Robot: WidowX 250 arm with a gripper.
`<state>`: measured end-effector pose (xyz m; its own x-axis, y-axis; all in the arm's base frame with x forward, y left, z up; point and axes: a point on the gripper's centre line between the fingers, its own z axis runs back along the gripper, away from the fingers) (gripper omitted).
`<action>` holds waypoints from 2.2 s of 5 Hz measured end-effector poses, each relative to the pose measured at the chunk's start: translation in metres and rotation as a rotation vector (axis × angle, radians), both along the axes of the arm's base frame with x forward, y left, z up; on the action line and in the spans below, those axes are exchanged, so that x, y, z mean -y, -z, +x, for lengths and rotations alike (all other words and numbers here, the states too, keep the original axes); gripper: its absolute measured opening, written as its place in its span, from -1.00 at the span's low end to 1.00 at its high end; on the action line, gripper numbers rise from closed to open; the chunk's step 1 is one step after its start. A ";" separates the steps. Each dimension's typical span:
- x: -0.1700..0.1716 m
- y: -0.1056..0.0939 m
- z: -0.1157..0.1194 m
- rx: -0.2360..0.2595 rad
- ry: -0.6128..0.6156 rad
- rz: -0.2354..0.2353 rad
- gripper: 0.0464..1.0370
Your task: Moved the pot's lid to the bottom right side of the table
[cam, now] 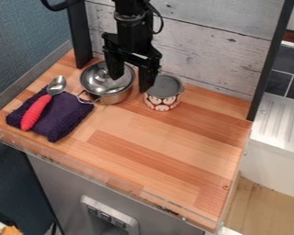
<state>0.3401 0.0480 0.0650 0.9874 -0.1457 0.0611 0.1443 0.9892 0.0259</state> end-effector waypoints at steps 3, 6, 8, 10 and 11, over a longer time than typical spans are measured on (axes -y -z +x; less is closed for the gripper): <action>-0.036 0.006 0.015 0.003 -0.063 0.008 0.93; -0.063 0.031 0.032 -0.006 -0.080 0.077 0.93; -0.071 0.031 0.030 -0.004 -0.099 0.072 0.29; -0.072 0.029 0.030 -0.003 -0.093 0.071 -0.52; -0.071 0.027 0.025 -0.022 -0.114 0.077 -0.52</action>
